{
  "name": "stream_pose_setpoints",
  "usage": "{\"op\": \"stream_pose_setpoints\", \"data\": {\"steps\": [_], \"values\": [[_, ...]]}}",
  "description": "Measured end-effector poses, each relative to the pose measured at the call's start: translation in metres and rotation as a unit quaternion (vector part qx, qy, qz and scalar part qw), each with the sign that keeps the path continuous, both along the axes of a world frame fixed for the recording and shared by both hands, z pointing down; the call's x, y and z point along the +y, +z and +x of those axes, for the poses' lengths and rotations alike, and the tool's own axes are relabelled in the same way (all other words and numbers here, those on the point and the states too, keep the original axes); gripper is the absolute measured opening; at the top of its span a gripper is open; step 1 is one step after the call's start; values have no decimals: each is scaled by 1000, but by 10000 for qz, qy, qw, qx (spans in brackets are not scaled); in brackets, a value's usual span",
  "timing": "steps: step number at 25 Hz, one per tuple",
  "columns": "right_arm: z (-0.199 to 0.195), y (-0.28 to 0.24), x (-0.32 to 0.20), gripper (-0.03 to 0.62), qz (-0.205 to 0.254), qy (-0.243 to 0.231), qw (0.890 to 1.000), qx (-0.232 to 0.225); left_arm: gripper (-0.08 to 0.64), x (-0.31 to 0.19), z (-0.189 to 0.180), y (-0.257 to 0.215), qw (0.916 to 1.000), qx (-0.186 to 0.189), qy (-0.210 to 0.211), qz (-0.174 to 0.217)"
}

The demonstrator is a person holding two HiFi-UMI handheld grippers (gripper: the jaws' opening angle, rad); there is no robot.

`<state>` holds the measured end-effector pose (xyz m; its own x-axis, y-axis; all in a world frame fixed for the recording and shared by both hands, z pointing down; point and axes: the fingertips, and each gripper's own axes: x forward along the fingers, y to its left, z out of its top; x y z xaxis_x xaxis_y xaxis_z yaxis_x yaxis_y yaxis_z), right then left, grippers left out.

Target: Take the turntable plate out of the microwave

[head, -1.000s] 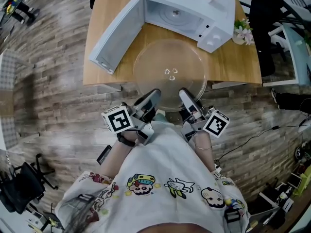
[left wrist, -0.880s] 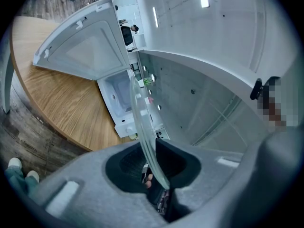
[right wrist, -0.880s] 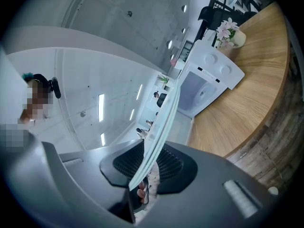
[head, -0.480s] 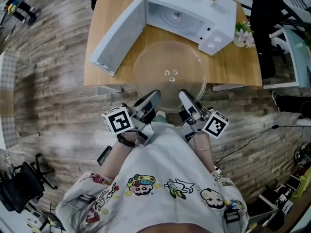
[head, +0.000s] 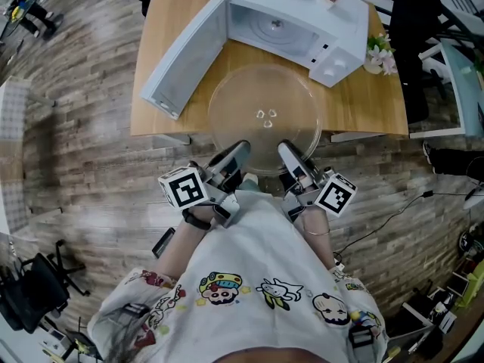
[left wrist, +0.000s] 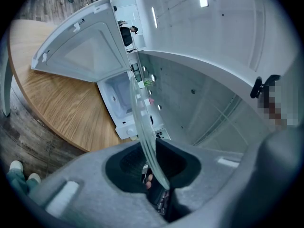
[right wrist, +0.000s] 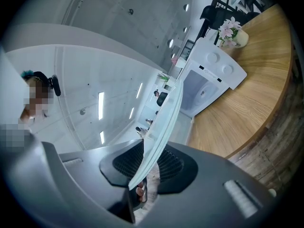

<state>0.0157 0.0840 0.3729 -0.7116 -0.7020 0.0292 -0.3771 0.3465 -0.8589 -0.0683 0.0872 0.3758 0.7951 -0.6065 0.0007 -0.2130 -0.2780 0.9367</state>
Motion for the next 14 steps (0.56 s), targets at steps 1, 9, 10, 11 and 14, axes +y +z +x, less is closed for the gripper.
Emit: {"op": "stream_pose_setpoints", "data": {"steps": [1, 9, 10, 11, 14], "values": [[0, 1, 0, 95, -9, 3, 10000, 4, 57, 0, 0, 1, 10000, -1, -2, -9], [1, 3, 2, 97, -38, -3, 10000, 8, 57, 3, 0, 4, 10000, -6, -8, -50], [0, 2, 1, 97, -41, -8, 10000, 15, 57, 2, 0, 5, 9999, 17, -18, -110], [0, 2, -1, 97, -45, -13, 10000, 24, 57, 1, -1, 6, 9998, 41, -29, -168], [-2, 2, -5, 97, -55, -31, 10000, 51, 57, -4, -2, 5, 9999, 27, -27, -142]]}}
